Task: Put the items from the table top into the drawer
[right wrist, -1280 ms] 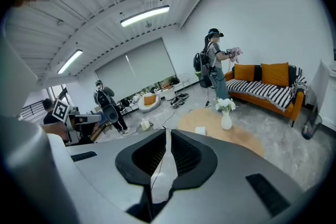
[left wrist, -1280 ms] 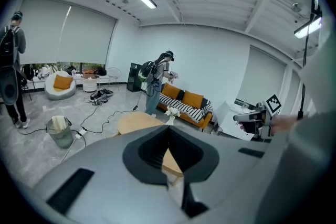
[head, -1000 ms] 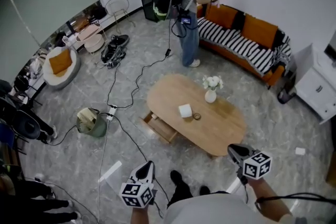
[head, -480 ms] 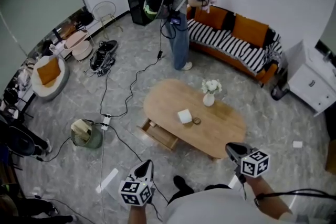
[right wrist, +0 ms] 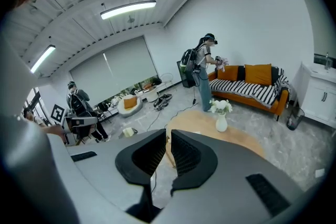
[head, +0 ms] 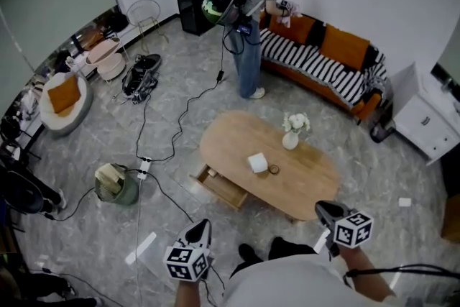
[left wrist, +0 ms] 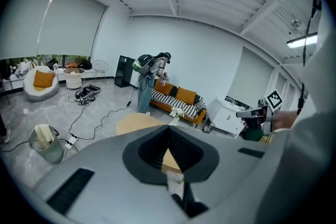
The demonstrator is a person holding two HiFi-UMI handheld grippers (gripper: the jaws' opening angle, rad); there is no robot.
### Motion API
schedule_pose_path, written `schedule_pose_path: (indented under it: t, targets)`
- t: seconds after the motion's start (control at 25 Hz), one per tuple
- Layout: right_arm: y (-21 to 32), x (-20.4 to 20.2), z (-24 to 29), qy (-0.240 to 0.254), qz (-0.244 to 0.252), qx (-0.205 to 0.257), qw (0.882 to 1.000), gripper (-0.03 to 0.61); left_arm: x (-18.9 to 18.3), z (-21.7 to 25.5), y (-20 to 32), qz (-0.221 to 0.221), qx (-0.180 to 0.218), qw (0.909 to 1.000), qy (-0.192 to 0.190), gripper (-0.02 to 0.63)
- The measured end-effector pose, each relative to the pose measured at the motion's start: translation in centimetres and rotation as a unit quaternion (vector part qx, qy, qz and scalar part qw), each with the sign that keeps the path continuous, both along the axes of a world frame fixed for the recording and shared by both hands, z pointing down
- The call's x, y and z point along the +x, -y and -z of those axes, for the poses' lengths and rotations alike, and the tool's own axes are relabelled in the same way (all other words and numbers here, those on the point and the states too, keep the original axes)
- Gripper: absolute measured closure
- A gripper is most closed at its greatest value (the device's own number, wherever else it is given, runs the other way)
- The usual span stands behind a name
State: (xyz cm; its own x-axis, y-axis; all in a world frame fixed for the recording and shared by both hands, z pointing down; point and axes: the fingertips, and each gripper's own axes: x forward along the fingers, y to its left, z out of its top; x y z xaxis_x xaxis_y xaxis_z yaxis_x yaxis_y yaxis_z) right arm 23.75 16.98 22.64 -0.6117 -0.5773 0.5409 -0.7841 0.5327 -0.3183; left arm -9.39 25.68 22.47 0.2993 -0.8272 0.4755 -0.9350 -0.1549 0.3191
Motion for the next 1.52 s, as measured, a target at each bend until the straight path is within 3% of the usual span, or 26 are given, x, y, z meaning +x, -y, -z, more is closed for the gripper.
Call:
schedule_pose_path:
  t: [0.36,0.72,1.24,1.52]
  targets:
    - [1.7,-0.6,-0.6,-0.006,-0.005,-0.005,1.0,0.529,-1.2,-1.0,1.3,0.009,-0.009,0.9999,-0.005,0.612]
    - [7.0,-2.7,-1.2,0.013,0.004,-0.012,1.0,0.529,-3.2,-0.2,4.7,0.034,-0.012,0.9993,0.001,0.612]
    - [14.5,-3.9,-2.8,0.024,0.026,-0.023,0.999,0.529,-1.9,-0.7,12.3,0.031,-0.015,0.9994,0.002,0.612]
    - [17.9,-3.8,-3.8,0.003,0.061,-0.025,0.998,0.529,-0.5,-0.9,17.0,0.028,-0.018,0.9994,0.003,0.612]
